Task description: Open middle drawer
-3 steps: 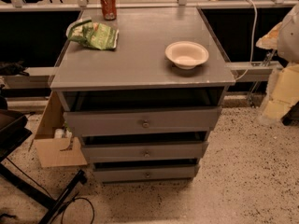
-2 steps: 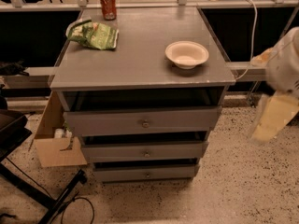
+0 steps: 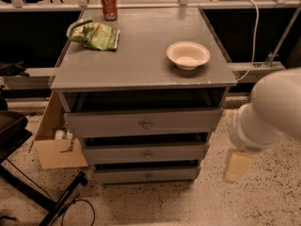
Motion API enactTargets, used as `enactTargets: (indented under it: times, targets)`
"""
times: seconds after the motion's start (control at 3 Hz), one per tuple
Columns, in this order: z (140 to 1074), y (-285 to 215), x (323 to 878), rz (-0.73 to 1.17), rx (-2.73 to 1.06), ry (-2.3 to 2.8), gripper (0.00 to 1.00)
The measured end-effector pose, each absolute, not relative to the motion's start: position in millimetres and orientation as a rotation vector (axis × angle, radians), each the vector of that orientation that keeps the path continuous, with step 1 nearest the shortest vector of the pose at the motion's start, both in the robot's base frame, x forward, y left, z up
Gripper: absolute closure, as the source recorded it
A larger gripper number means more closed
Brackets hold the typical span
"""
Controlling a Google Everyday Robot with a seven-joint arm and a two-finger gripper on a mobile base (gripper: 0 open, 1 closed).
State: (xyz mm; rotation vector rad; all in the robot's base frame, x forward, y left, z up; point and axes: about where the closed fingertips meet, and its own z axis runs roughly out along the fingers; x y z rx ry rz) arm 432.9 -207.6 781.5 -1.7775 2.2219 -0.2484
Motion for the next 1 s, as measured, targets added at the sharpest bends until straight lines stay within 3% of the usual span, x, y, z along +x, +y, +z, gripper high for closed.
enactTargets:
  times: [0.33,1.0]
  targets:
    - [690,-199,439,-0.214,-1.862,2.232,0.00]
    - [640,-196,436,-0.123,-1.857,2.305,0.00]
